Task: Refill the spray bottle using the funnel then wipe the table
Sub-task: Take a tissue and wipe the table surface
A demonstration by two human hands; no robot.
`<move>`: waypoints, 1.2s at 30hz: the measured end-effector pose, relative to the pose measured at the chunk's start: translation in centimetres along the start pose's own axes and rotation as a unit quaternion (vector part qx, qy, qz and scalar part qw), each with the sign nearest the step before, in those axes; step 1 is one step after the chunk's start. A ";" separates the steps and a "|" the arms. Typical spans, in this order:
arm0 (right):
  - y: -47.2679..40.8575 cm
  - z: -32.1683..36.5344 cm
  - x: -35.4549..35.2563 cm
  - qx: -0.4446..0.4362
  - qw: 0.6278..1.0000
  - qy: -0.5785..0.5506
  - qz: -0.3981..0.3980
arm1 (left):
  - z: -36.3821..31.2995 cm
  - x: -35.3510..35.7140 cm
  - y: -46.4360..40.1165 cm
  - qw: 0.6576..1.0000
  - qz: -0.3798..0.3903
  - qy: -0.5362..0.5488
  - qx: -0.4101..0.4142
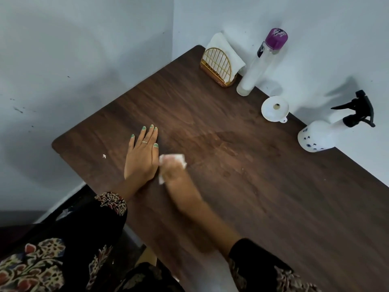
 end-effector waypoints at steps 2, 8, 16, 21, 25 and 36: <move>1.1 1.9 2.5 -0.095 0.989 0.110 0.036 | 0.1 -0.1 0.0 1.000 -0.005 0.006 0.003; 3.9 -8.5 -3.7 -0.057 0.998 -0.015 0.033 | -0.1 -0.2 0.0 1.000 -0.011 -0.003 0.003; 10.5 -25.1 -11.7 0.349 0.935 0.031 -0.058 | -0.3 -0.1 0.1 1.000 -0.012 -0.014 0.002; 7.1 -13.4 -4.2 0.285 0.957 0.042 -0.025 | -0.3 -0.2 0.1 1.000 -0.014 -0.014 0.002; 6.6 0.6 3.4 0.030 0.999 -0.021 -0.020 | -0.3 -0.3 0.1 1.000 -0.015 -0.014 0.003; 14.5 -18.8 -9.2 0.234 0.971 -0.015 -0.054 | -0.5 -0.5 0.3 1.000 -0.023 -0.018 0.010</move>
Point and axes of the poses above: each hand's wrist, its own y-axis away from the middle knuckle, its own x-axis out of the palm, z = x × y, the point moved 7 cm from there along -y, towards the middle knuckle, and after that the axes turned 11 degrees about z, right-handed, at the moved point
